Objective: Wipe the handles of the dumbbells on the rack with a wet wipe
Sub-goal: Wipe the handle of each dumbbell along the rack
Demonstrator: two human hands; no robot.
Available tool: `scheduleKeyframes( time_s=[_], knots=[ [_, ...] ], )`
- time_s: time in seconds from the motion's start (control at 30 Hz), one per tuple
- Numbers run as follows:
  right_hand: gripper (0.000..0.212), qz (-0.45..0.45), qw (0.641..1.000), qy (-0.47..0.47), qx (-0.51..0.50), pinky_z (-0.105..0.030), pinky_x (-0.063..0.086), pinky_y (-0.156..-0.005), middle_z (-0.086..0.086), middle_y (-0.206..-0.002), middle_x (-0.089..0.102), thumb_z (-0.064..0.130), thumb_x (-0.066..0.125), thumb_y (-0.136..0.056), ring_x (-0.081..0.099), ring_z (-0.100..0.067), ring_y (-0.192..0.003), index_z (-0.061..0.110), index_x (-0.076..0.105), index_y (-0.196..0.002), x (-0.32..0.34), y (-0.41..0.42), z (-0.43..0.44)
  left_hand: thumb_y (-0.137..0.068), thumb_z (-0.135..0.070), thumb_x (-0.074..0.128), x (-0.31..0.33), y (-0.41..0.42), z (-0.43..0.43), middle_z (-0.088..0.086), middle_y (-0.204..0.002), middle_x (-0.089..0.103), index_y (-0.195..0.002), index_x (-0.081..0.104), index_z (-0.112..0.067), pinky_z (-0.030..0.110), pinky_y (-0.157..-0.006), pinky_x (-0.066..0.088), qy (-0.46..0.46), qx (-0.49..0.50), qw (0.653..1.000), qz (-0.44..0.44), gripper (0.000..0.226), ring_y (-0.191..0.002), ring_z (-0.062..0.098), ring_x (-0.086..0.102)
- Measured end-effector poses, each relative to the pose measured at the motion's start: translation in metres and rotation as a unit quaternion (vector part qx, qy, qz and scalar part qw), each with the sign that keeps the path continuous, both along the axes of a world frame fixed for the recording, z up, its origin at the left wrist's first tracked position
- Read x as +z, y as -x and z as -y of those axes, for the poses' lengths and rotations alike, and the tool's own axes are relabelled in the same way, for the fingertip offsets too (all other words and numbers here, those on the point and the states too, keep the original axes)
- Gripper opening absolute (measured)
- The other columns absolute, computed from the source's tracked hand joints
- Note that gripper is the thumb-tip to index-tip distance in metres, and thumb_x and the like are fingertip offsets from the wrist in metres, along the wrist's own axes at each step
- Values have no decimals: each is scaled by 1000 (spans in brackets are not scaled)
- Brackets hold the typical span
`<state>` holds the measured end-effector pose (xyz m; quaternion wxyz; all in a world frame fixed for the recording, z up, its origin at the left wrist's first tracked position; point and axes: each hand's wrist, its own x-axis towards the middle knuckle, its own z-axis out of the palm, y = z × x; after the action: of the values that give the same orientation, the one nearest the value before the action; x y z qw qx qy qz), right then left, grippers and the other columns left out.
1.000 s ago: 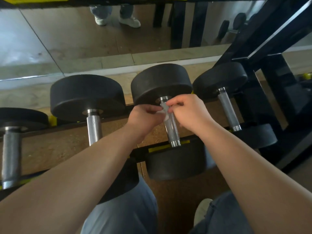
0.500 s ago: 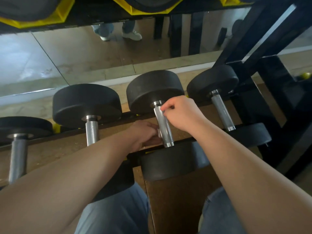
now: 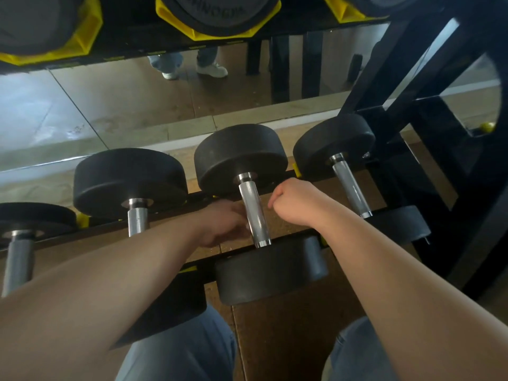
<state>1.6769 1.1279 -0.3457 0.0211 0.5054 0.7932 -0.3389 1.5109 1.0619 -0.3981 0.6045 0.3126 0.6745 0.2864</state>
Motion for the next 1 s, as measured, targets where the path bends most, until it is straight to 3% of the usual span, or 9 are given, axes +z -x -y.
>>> scheduleKeyframes(
  time_s=[0.07,0.13,0.27,0.33,0.5,0.57,0.77,0.9,1.0],
  knots=[
    [24,9,1000,-3,-7,-30,49,-76,-3,-111,71,17,51,-98,66,-18,-97,20,73,-109,-1,-2,-2,-98,-1,59,-2,4,-10,9,-107,75,-113,72,-9,31,-84,60,-72,129,988,30,22,-100,20,72],
    [24,3,1000,-9,-15,-32,52,-79,-4,-110,71,17,52,-98,67,-19,-97,19,73,-109,0,-3,-4,-98,-4,60,-7,8,-12,11,-110,75,-112,73,-10,35,-91,59,-100,145,982,66,20,-106,23,71],
    [24,6,1000,-13,-2,-32,53,-80,-3,-108,71,17,53,-98,66,-19,-95,20,73,-111,0,-3,-4,-102,-6,56,-17,7,3,4,-110,77,-121,67,-17,31,-87,56,25,-120,991,52,25,-100,14,73],
    [24,10,1000,-9,7,-31,52,-78,-2,-108,71,18,53,-98,66,-18,-95,21,71,-114,-2,-3,-4,-101,-3,55,-17,5,2,1,-104,77,-119,67,-17,28,-86,55,51,-165,984,42,26,-97,12,72],
    [28,25,999,-16,22,-29,47,-74,-1,-114,69,19,52,-98,62,-16,-92,25,70,-119,-3,-11,-8,-102,-4,54,-17,7,-14,9,-101,74,-112,71,-11,35,-88,57,-97,99,985,103,20,-95,19,74],
    [28,11,1000,-22,19,-30,49,-76,-1,-114,69,17,51,-98,64,-18,-97,25,71,-116,2,-14,-6,-102,-7,55,-19,12,-15,8,-99,75,-112,72,-10,34,-86,57,-118,137,973,140,19,-91,17,75],
    [29,-29,999,-8,46,-29,46,-82,-3,-120,68,16,47,-101,63,-20,-108,22,71,-116,21,-12,7,-95,-5,62,-38,15,5,17,-124,72,-124,71,-14,46,-109,50,94,-153,981,72,32,-120,32,67],
    [29,-16,999,-3,46,-30,48,-84,-3,-122,68,15,49,-100,64,-20,-109,23,71,-117,19,-11,9,-98,-2,58,-35,11,-8,12,-111,74,-115,72,-11,40,-95,55,-42,19,992,118,24,-102,22,73],
    [29,-12,999,-12,29,-31,50,-84,-4,-119,68,15,49,-100,64,-20,-105,22,71,-118,20,-11,7,-99,-3,57,-29,15,-18,11,-102,72,-111,73,-8,35,-86,58,-128,152,966,163,20,-92,18,73]
  ],
)
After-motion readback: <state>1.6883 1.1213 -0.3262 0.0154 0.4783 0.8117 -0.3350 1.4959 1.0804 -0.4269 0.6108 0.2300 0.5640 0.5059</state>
